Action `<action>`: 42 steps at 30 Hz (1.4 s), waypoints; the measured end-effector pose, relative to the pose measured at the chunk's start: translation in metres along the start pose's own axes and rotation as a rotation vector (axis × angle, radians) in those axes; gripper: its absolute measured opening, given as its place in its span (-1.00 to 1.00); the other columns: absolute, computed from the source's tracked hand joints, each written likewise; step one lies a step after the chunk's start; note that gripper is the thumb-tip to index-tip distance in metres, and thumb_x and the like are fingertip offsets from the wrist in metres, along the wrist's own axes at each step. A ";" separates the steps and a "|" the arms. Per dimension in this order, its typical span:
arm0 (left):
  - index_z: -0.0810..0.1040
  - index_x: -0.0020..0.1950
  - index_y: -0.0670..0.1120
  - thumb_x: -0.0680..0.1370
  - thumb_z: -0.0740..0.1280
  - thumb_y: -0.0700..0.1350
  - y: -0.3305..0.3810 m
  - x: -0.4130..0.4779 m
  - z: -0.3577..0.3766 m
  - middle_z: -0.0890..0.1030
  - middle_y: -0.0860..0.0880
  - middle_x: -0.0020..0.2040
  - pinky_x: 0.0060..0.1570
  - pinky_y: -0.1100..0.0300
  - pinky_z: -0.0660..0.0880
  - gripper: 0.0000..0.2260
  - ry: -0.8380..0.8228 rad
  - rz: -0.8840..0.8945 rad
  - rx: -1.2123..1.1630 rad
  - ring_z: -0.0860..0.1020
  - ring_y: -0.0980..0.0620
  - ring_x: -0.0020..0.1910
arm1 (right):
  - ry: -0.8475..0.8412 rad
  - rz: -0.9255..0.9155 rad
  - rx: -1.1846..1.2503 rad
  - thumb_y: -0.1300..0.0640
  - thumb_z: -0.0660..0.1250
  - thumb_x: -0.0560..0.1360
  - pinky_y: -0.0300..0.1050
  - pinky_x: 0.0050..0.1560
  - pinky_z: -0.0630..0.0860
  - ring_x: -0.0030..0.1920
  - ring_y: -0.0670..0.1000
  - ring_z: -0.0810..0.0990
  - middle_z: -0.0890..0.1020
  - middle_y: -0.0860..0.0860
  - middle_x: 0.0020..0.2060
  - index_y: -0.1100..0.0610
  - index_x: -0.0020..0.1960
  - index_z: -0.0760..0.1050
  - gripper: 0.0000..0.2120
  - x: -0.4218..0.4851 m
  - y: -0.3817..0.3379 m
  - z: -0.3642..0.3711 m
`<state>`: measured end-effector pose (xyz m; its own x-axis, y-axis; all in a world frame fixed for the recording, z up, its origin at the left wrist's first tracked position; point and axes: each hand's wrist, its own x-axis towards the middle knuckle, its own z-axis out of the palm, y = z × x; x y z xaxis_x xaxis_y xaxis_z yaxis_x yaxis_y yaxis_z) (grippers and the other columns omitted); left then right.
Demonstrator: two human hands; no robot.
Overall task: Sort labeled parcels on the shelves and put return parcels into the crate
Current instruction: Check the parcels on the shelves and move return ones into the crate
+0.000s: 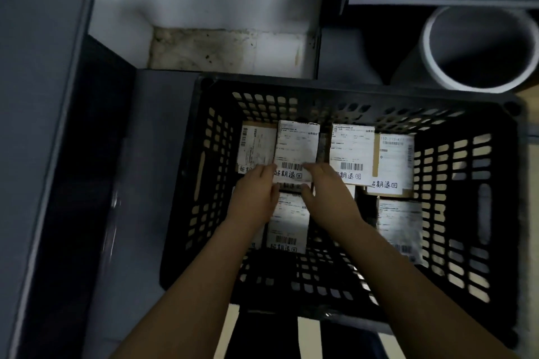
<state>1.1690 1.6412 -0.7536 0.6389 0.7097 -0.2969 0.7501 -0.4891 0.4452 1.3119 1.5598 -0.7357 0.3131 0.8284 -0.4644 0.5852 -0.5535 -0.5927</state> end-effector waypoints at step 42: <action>0.54 0.14 -0.14 0.54 0.23 0.01 0.191 -0.805 -0.222 0.54 -0.09 0.03 -0.05 0.01 0.46 -0.71 1.032 -1.181 0.625 0.51 -0.14 -0.02 | -0.372 -1.995 -0.359 0.08 0.34 0.52 -0.01 0.25 0.39 0.15 0.07 0.44 0.49 0.01 0.11 0.11 0.26 0.48 -0.68 -0.614 -0.404 0.046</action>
<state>0.7603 1.0887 -0.2423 -0.4614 0.6961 0.5501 0.8120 0.5811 -0.0543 0.8486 1.2708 -0.2412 -0.9108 0.0585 0.4087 -0.0433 0.9709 -0.2355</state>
